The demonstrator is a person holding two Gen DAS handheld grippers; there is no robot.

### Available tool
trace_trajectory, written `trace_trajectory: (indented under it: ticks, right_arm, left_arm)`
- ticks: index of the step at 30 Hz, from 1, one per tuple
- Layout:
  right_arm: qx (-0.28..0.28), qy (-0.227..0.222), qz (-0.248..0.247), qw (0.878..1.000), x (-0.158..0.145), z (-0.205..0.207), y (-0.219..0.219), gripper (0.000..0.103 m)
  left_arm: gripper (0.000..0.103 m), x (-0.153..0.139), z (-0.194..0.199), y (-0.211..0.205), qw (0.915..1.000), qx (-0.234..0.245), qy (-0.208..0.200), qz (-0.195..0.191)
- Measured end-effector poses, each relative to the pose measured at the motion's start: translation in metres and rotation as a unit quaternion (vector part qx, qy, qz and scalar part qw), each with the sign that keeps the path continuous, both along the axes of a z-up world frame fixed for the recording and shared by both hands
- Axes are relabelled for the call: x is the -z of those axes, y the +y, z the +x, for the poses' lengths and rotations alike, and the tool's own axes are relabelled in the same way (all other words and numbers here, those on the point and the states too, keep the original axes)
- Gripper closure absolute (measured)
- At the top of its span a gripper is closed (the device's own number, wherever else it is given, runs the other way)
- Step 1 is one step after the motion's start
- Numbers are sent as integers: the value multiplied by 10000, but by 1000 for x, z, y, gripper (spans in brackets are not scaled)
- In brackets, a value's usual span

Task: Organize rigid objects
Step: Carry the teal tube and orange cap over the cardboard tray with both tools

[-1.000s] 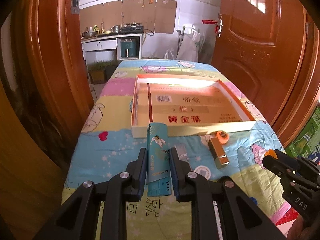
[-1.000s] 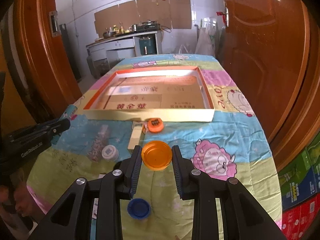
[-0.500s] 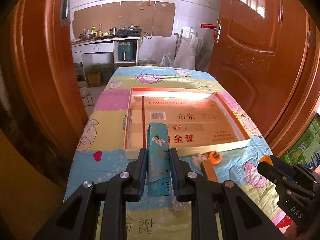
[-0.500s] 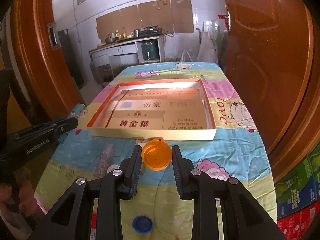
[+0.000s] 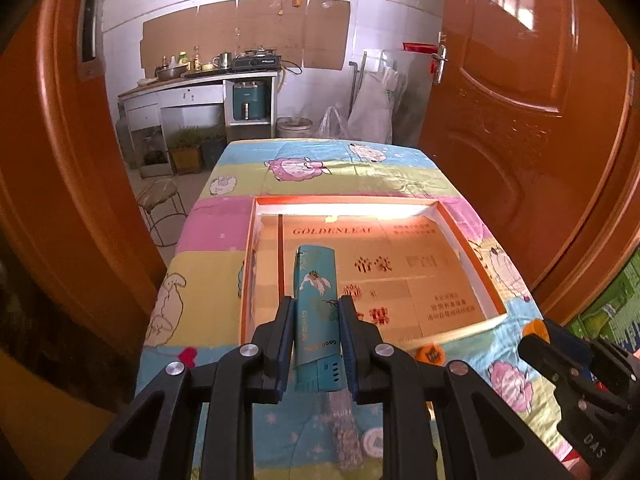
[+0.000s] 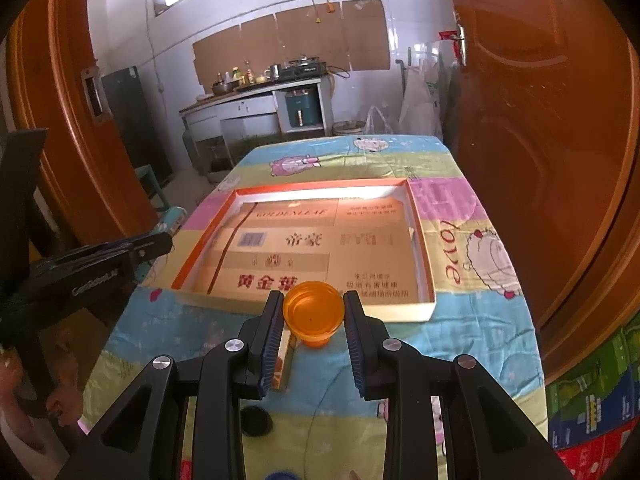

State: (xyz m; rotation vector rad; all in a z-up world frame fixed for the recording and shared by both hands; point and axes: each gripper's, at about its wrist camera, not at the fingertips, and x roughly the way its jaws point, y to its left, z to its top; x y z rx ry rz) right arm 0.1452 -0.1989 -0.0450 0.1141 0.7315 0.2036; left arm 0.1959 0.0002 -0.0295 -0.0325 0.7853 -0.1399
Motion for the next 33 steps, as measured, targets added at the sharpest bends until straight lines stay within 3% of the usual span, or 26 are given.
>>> trace_trajectory:
  ticks: [8, 22, 33]
  right_arm:
    - [-68, -34, 46, 10000, -11, 32, 0, 72]
    - [-313, -35, -6, 9995, -25, 122, 7, 72]
    - [-578, 390, -234, 9973, 11, 193, 20, 72]
  left_arm:
    - [81, -8, 39, 0, 9998, -200, 15, 44]
    - [81, 18, 116, -14, 9978, -40, 654, 124]
    - [81, 45, 161, -10, 9947, -140, 1010, 90]
